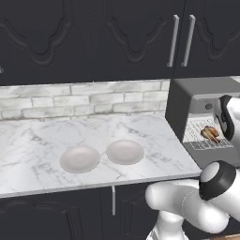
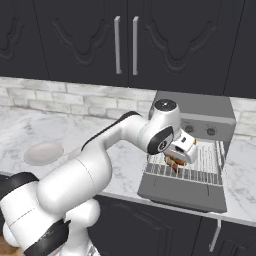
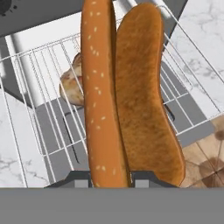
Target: Open the toaster oven door. Place the hotdog bun on the top rack in the toaster oven and place the chicken drumstick on the bottom rack.
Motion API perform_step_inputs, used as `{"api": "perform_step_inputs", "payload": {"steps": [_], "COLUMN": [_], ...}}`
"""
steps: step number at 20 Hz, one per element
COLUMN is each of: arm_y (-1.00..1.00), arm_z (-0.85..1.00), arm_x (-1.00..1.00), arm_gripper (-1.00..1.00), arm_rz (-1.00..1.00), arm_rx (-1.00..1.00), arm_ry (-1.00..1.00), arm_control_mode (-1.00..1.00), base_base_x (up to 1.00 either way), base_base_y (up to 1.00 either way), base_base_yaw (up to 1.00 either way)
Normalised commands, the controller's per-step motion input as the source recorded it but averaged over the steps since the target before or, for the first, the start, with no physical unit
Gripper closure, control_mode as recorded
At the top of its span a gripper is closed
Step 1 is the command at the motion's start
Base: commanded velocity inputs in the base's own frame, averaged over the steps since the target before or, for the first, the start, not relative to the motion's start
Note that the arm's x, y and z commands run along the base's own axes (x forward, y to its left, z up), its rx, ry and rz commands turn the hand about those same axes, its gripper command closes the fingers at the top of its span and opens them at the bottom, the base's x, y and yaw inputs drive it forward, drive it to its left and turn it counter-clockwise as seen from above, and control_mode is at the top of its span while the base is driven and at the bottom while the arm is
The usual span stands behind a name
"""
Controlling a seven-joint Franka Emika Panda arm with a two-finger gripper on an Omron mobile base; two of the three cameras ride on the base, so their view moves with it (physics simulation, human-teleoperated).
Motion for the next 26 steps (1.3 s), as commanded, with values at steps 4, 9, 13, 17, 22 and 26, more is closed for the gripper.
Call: {"api": "perform_step_inputs", "payload": {"steps": [4, 9, 13, 17, 22, 26], "arm_y": [-0.13, -0.07, -0.06, -0.03, -0.02, -0.01], "arm_z": [-0.20, -0.20, -0.12, -0.08, -0.16, -0.23], "arm_x": [0.19, 0.21, 0.20, 0.24, 0.26, 0.25], "arm_gripper": [1.00, 1.00, 1.00, 1.00, 1.00, 1.00], "arm_rz": [0.06, 0.04, 0.03, 0.01, 0.02, 0.02], "arm_rx": [0.03, 0.01, 0.00, 0.00, 0.00, 0.00], "arm_ry": [-0.05, -0.01, 0.00, 0.00, 0.00, 0.00], "arm_control_mode": [-1.00, -1.00, -1.00, -1.00, -1.00, -1.00], "base_base_x": [0.00, 0.00, 0.00, 0.00, 0.00, 0.00], "base_base_y": [0.00, 0.00, 0.00, 0.00, 0.00, 0.00], "base_base_yaw": [0.00, 0.00, 0.00, 0.00, 0.00, 0.00]}}
